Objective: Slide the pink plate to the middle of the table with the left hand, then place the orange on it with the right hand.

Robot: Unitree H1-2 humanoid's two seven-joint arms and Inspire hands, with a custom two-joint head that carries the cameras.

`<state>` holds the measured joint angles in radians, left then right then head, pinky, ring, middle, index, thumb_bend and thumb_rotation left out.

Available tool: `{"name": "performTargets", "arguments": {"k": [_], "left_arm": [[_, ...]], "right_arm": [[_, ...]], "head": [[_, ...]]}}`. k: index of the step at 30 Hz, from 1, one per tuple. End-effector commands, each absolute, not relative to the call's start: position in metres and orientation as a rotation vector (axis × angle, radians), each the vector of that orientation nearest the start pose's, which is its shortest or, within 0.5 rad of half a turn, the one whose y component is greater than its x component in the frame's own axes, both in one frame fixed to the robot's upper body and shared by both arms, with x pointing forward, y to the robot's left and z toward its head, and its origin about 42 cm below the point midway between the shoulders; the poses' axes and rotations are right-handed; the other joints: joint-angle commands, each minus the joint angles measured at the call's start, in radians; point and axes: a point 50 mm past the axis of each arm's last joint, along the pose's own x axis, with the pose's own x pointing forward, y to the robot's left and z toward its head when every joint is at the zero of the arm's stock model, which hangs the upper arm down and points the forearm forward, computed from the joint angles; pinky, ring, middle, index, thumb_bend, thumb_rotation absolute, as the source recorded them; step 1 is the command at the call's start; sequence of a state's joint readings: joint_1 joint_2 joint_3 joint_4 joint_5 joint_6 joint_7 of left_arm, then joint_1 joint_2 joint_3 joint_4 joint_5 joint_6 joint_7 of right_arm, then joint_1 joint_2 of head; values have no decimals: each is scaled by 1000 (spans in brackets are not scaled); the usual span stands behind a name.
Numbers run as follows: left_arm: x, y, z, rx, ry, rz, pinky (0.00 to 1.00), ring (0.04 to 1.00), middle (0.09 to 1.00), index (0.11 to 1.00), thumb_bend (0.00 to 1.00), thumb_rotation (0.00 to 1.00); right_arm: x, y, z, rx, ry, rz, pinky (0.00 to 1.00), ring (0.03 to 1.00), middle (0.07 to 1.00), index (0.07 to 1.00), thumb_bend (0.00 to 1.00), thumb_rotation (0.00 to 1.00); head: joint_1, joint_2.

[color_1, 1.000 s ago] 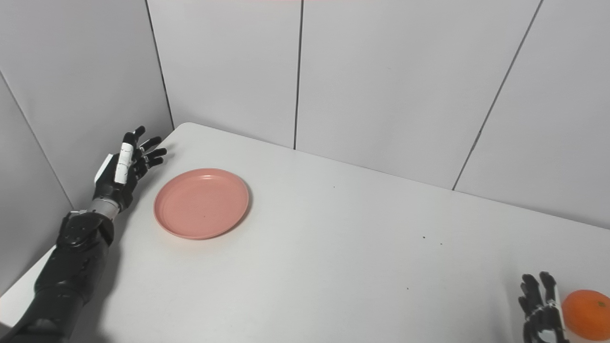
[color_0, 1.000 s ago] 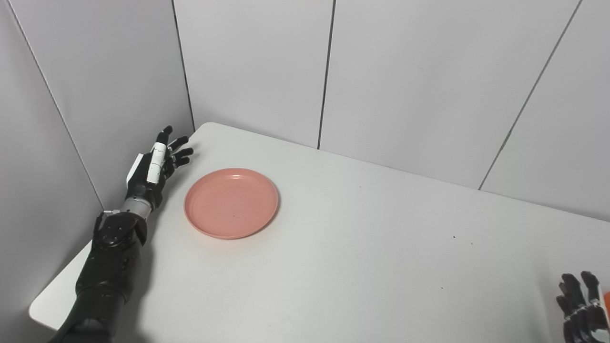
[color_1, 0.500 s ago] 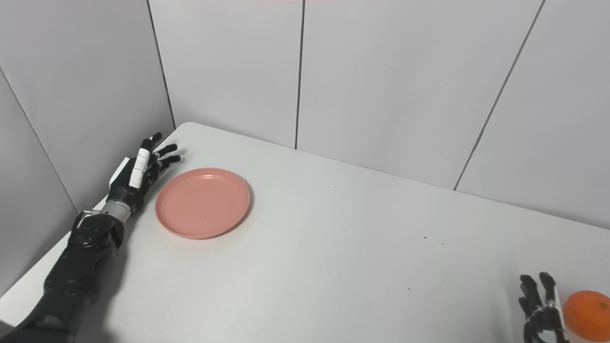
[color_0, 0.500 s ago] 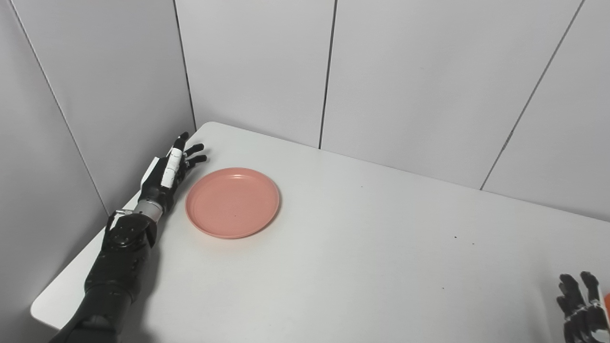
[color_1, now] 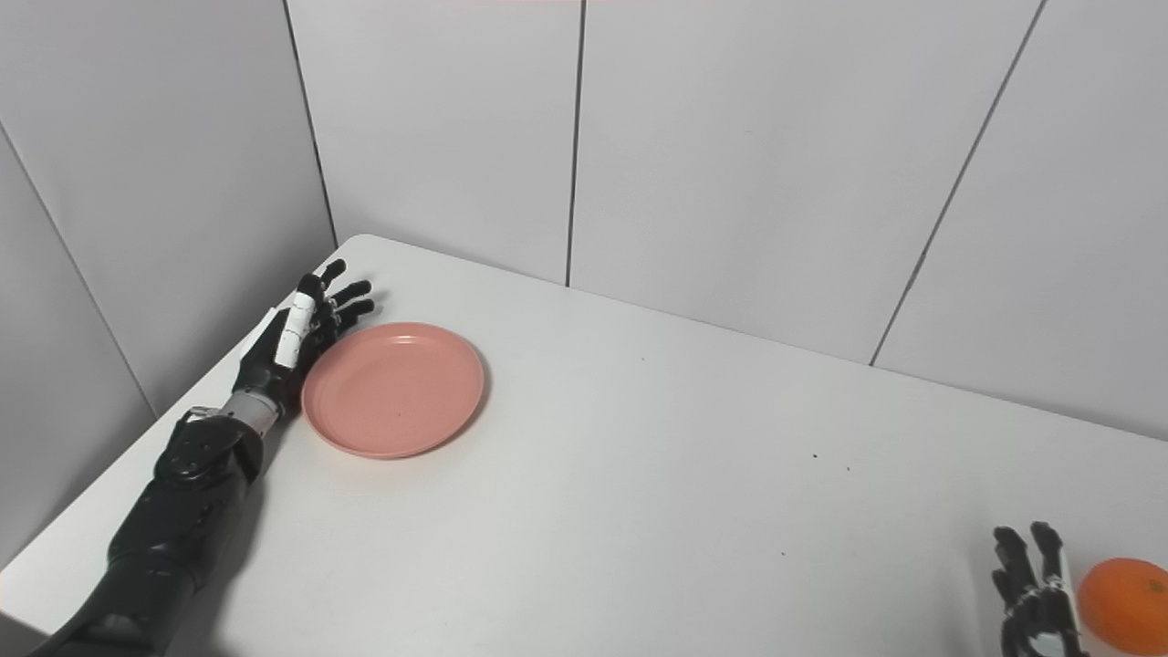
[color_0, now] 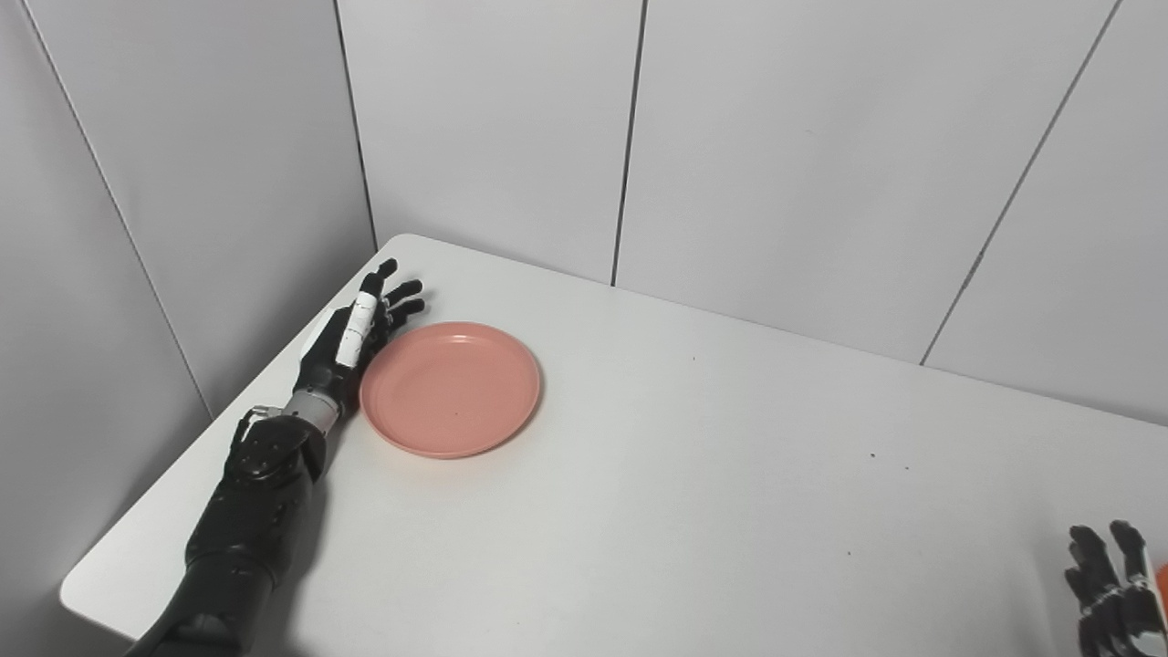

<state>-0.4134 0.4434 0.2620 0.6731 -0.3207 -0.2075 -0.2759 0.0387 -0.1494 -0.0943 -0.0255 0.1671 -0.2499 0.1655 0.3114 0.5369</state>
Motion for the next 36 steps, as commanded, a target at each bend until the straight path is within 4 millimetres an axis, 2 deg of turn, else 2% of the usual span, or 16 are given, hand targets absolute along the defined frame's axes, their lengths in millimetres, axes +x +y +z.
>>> {"name": "performTargets", "arguments": {"k": [1,8,20,28,36], "left_arm": [[402,425,146,-3,-103,46,967,898,910,1000,1000,938],[398,420,140,-18,-88,58,837,845,891,999,1000,945],[395,396,134,-99,-109,35,790,838,843,983,1000,929],[394,371,128,-162,-83,27,751,828,873,971,1000,900],[393,348,120,-154,-50,31,731,819,866,963,1000,928]], "right_arm": [[254,-270,93,19,-181,66,1000,969,927,990,914,1000],[255,-270,93,7,-178,64,1000,961,927,987,915,1000],[255,-269,92,10,-173,67,1000,960,924,987,909,1000],[255,-267,93,23,-178,73,1000,957,927,982,902,1000],[257,-264,93,19,-182,75,1000,947,918,974,909,1000]], "head": [[1,2],[1,6],[-2,8],[-14,17],[-28,23]]}}
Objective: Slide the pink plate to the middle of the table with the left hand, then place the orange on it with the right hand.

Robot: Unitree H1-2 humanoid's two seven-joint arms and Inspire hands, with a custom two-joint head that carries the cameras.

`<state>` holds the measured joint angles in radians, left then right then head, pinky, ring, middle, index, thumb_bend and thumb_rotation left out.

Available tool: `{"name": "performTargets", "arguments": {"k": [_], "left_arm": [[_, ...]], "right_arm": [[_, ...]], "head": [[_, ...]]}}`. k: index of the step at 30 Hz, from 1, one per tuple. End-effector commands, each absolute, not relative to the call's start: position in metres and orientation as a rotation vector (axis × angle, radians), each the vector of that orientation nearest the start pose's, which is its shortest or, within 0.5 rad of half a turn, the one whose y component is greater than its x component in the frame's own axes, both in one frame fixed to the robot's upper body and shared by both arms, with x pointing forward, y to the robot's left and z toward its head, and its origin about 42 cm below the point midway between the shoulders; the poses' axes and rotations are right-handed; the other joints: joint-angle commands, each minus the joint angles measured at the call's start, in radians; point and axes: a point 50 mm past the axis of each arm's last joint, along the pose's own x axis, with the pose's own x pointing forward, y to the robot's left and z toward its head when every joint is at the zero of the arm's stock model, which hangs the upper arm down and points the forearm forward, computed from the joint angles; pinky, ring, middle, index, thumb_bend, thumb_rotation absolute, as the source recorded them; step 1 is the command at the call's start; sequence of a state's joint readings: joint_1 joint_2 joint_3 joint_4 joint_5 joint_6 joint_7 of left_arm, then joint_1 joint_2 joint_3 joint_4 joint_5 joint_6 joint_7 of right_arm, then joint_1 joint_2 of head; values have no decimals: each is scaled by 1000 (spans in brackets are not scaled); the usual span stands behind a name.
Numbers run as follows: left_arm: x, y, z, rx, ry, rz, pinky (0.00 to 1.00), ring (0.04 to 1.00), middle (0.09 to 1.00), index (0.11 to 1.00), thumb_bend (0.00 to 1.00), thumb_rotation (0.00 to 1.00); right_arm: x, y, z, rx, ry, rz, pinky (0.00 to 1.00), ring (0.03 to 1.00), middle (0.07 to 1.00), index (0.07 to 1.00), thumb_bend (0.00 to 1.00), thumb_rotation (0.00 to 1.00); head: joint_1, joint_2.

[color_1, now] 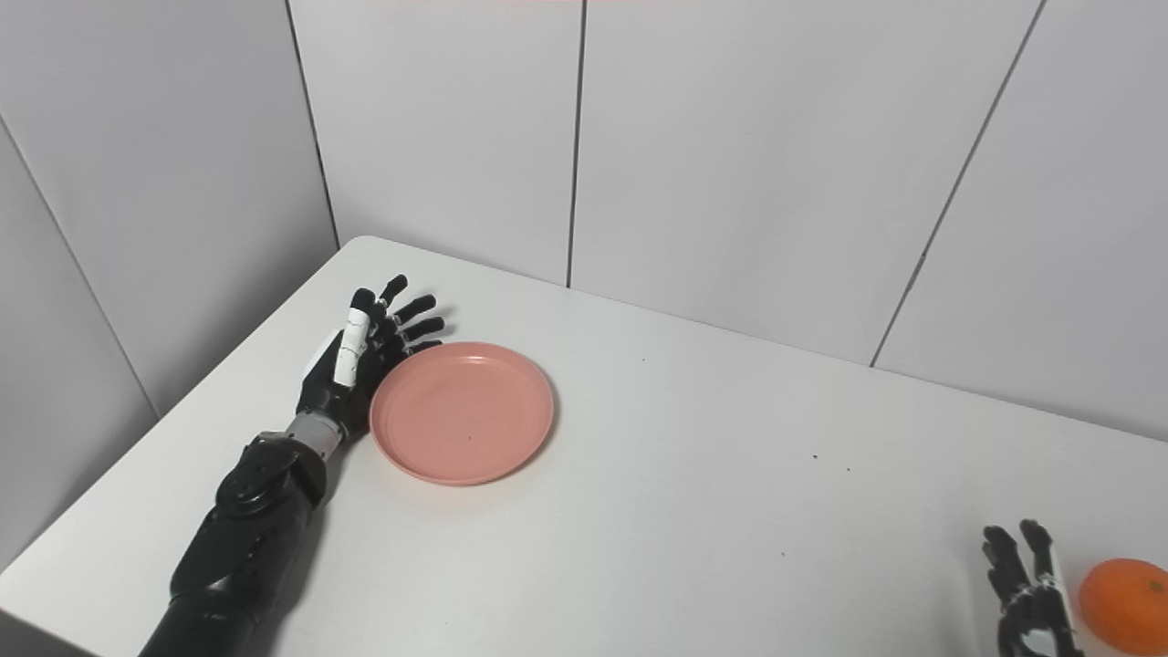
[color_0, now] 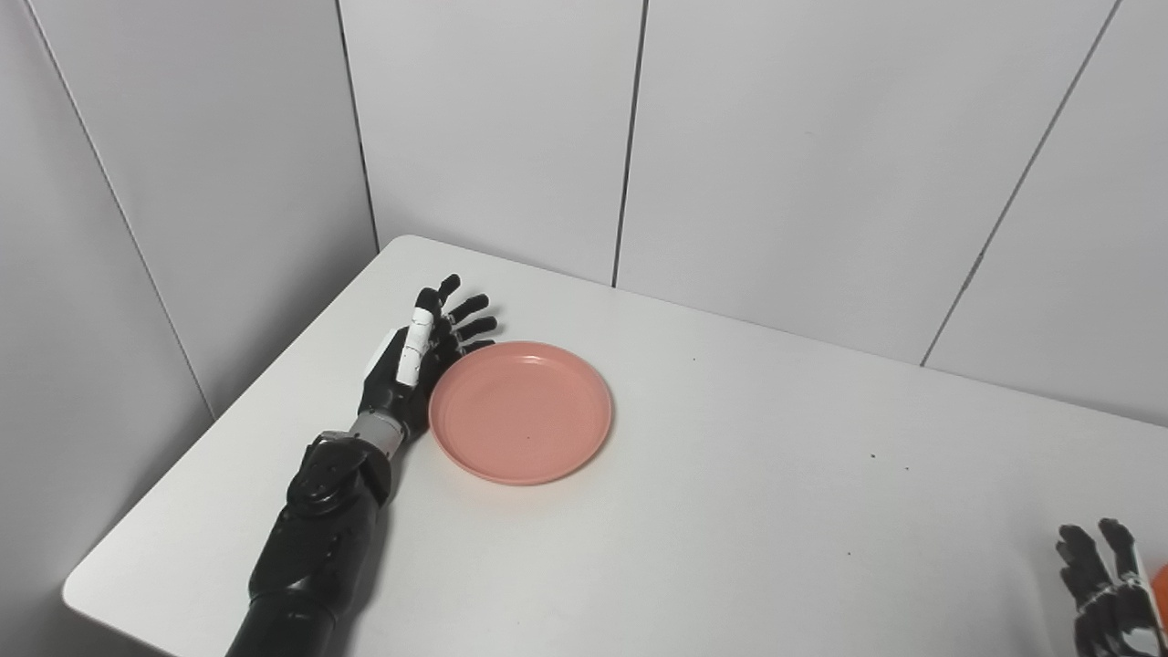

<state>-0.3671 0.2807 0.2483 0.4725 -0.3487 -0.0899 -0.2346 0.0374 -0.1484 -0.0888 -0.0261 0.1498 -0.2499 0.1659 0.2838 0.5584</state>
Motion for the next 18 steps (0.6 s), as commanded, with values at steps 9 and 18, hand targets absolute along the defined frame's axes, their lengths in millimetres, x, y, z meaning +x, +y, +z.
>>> {"name": "performTargets", "arguments": {"k": [9,18], "left_arm": [[393,322,113,-175,-1,49,742,836,853,963,1000,968],[389,301,112,-255,54,3,796,860,875,992,1000,957]], "right_arm": [[257,-260,93,17,-184,72,983,938,920,984,896,1000],[256,-259,95,9,-184,77,996,940,919,987,885,1000]], "head": [[-10,7],[-16,15]]}}
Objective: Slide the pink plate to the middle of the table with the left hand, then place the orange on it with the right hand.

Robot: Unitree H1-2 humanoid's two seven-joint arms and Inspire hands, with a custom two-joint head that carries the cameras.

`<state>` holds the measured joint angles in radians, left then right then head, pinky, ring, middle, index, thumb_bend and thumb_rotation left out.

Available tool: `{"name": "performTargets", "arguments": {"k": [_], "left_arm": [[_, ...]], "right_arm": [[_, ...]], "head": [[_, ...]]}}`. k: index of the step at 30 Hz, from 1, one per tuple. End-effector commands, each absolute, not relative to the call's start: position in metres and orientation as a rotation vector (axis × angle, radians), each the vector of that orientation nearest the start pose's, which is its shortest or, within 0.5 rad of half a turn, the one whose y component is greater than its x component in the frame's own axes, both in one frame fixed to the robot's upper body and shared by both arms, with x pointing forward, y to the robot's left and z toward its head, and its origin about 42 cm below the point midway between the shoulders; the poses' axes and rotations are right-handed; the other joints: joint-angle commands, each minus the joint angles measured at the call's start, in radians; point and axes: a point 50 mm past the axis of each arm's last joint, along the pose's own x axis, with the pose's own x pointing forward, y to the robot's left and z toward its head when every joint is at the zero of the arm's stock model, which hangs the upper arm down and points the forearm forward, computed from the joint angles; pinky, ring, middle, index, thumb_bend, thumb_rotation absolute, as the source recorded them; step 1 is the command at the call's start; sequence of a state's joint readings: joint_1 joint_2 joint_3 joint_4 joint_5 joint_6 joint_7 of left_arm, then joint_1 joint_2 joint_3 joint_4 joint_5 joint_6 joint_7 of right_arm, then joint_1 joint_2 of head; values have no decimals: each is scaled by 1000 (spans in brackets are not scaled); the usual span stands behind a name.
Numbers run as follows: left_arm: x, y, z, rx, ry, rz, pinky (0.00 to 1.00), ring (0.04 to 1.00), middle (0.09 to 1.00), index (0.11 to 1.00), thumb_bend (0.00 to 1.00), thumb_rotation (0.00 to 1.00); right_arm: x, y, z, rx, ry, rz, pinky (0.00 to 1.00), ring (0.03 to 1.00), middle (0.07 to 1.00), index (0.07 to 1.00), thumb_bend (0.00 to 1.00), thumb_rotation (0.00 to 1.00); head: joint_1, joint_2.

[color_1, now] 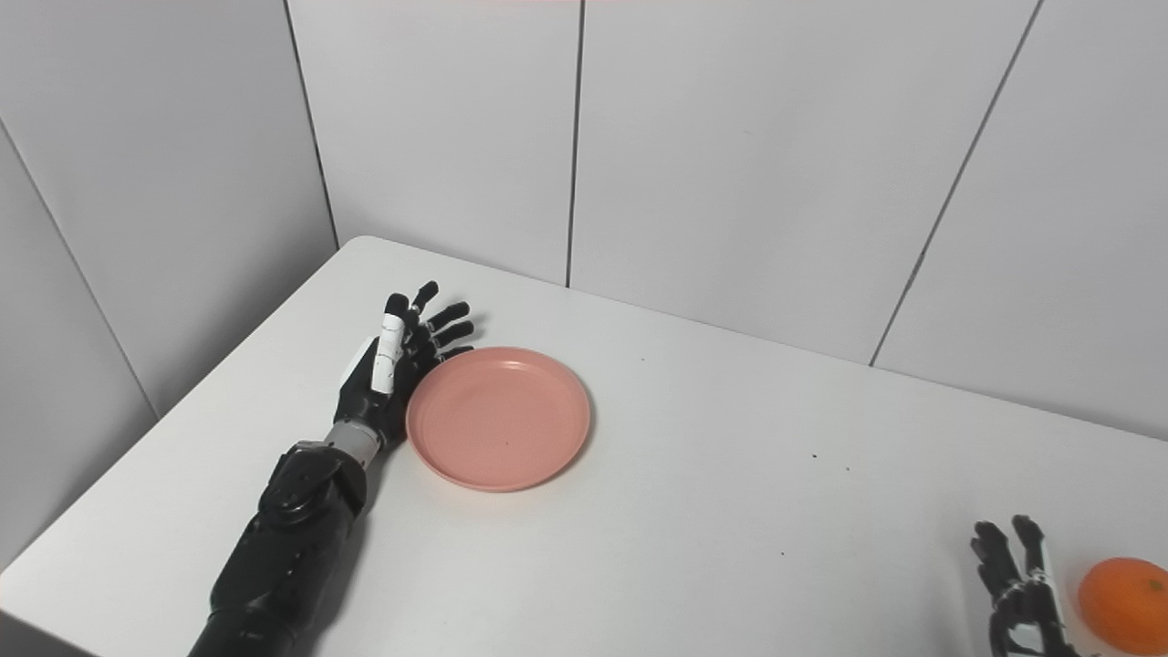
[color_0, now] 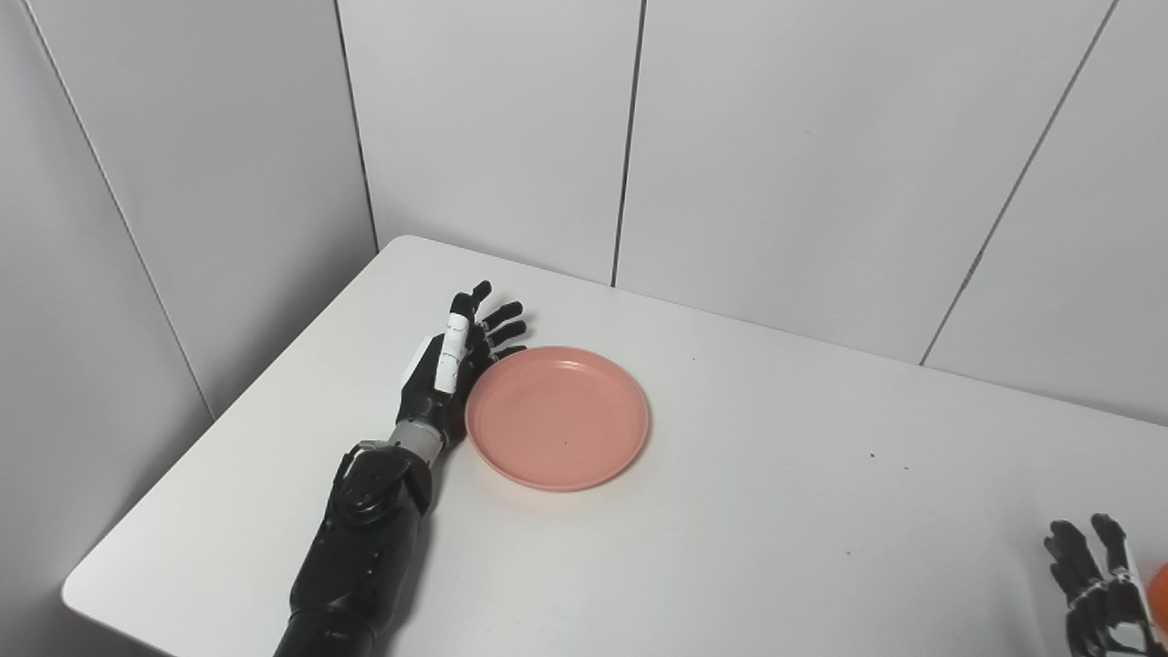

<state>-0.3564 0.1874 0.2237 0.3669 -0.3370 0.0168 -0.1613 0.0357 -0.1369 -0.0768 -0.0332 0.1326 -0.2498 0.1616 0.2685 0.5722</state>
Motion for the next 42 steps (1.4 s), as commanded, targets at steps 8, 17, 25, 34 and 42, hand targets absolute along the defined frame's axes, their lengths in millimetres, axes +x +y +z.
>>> {"name": "performTargets", "arguments": {"k": [8,17,25,34,42], "left_arm": [[383,285,108,-273,81,-32,843,868,891,995,1000,967],[378,278,110,-274,95,-55,800,861,883,992,1000,962],[371,279,112,-298,102,-51,786,839,865,987,1000,968],[370,275,113,-324,121,-16,835,872,873,994,1000,948],[373,270,116,-317,133,-11,808,865,881,996,1000,971]], "right_arm": [[257,-257,95,15,-184,79,991,938,912,981,885,1000],[257,-252,97,16,-192,78,983,932,909,972,881,1000],[258,-234,104,22,-179,79,973,916,886,947,916,1000],[261,-212,113,21,-176,65,931,892,872,940,948,1000],[264,-202,119,19,-174,68,944,894,875,940,939,1000]], "head": [[-21,14],[-82,47],[-215,99],[-300,134],[-370,153]]}}
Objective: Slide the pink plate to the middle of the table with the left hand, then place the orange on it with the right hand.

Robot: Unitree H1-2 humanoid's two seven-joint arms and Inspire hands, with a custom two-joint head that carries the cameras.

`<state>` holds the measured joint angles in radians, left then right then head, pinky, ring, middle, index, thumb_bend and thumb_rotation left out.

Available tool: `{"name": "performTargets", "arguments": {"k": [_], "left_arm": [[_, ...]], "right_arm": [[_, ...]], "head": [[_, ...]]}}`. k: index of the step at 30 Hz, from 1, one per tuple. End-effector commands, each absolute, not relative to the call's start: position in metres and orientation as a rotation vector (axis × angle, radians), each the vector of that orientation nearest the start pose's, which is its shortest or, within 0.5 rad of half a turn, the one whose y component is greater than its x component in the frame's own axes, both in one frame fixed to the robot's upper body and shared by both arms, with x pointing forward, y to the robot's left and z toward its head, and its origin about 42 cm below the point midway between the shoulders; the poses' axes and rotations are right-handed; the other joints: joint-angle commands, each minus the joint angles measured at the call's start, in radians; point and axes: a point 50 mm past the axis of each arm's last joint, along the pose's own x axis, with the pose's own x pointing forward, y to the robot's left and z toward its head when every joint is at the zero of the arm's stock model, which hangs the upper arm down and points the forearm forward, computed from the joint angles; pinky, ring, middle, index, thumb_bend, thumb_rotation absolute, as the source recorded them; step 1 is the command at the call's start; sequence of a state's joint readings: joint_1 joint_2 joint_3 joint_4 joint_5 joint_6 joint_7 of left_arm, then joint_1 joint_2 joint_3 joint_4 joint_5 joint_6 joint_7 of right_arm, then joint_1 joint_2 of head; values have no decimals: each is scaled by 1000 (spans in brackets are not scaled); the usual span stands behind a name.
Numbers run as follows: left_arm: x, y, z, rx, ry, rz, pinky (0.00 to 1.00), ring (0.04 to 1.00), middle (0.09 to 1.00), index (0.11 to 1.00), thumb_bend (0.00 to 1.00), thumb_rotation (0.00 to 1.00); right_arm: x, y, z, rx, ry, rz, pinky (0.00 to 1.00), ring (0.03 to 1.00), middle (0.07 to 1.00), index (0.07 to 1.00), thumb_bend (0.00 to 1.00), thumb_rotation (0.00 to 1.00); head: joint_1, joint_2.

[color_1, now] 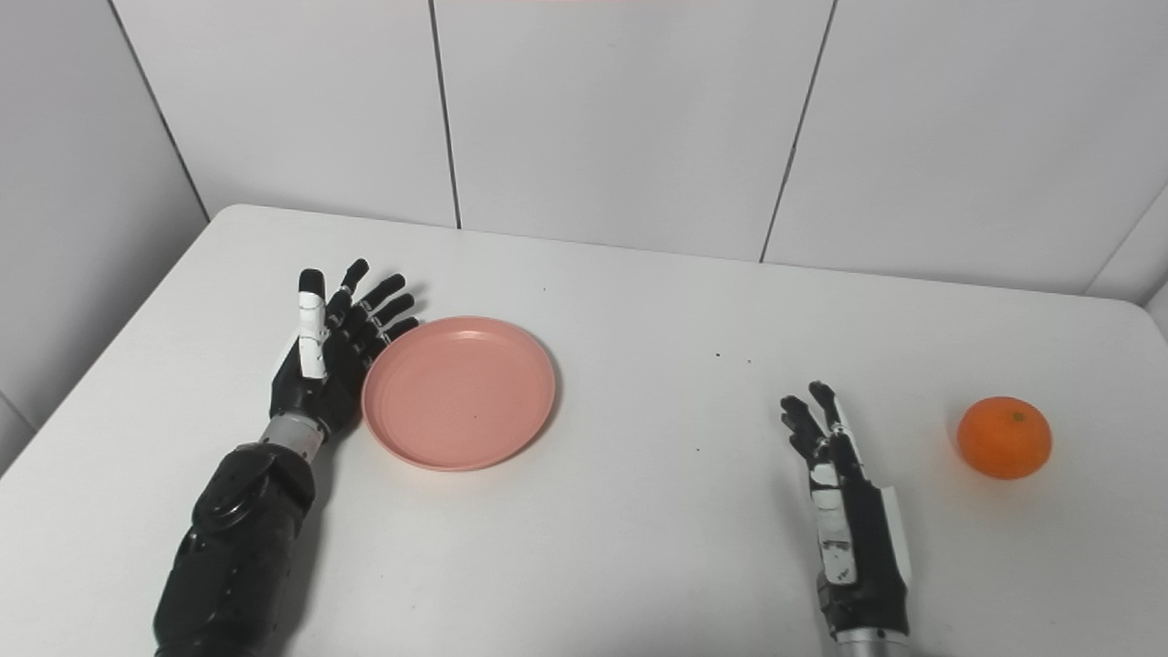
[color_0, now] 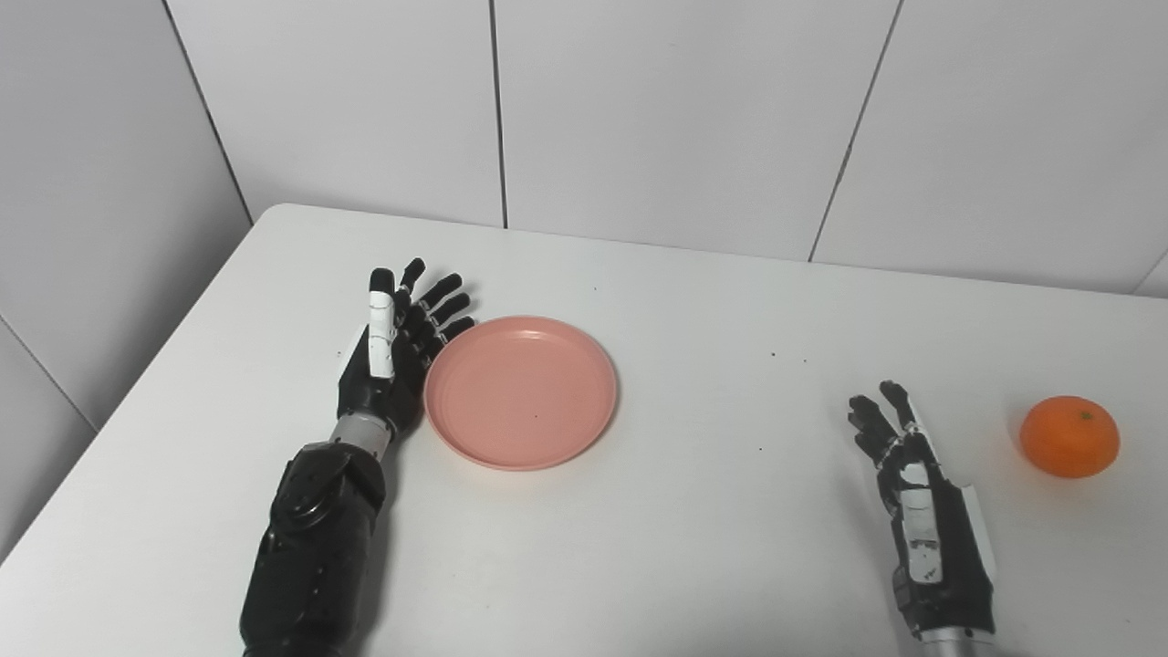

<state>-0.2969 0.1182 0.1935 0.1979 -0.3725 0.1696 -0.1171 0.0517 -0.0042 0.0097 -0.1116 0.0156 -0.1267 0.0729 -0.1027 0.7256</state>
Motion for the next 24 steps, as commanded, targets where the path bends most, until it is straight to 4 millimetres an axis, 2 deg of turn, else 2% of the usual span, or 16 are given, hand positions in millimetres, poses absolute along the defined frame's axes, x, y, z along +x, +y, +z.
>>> {"name": "performTargets", "arguments": {"k": [1,7,14,24], "left_arm": [[373,269,116,-317,133,-12,809,865,883,996,1000,973],[373,269,116,-314,121,-18,799,866,872,1000,997,979],[372,265,117,-353,108,-22,859,879,877,989,1000,947],[369,256,127,-368,97,-31,812,872,865,978,1000,928]], "right_arm": [[264,-201,119,20,-175,67,945,891,874,940,937,1000],[265,-194,120,23,-179,69,948,901,882,945,940,1000],[266,-188,120,11,-178,66,932,896,877,943,957,1000],[267,-183,122,19,-184,66,934,894,875,946,952,1000]], "head": [[-8,1],[-59,-1],[-80,-3],[-100,-2]]}}
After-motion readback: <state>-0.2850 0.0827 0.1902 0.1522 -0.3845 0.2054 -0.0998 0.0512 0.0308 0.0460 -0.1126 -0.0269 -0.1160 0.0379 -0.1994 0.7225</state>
